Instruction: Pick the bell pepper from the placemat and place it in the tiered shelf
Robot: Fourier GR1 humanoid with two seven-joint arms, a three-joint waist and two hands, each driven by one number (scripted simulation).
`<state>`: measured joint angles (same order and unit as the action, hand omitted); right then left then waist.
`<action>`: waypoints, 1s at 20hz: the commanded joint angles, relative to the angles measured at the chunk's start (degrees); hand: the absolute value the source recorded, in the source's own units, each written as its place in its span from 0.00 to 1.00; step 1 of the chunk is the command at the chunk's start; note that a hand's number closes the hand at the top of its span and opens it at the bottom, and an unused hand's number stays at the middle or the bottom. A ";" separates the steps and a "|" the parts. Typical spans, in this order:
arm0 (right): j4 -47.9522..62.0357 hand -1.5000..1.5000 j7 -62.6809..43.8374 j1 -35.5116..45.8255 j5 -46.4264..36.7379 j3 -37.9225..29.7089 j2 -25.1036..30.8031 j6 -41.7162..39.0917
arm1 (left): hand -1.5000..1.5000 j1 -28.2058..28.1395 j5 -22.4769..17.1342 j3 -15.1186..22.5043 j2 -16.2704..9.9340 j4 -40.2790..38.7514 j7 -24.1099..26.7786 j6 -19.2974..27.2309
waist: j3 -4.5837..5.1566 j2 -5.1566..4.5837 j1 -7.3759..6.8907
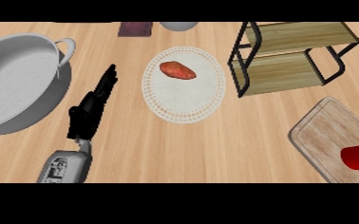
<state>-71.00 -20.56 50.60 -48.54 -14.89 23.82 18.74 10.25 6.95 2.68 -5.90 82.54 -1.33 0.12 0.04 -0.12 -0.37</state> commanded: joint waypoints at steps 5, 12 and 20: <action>-5.00 0.00 -7.40 -4.95 -3.14 0.00 0.29 0.31 | 0.50 0.96 -0.13 -0.59 0.42 -0.19 -0.34 -0.70 | -0.02 0.15 0.30; -1.60 0.00 0.82 -4.02 10.06 -6.55 1.33 0.85 | 0.50 -0.35 -0.64 -0.46 0.26 1.70 -1.71 -1.74 | -0.05 0.11 0.04; -3.33 0.00 -3.72 1.35 14.01 -5.99 2.61 -2.43 | 0.50 -0.86 -0.46 -1.90 -0.74 0.43 0.87 -2.26 | -0.02 0.09 -0.07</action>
<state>-76.34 -24.23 49.26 -36.11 -20.07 25.50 15.47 10.05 8.24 2.78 -4.53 82.95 -1.96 0.21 0.01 0.06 -0.19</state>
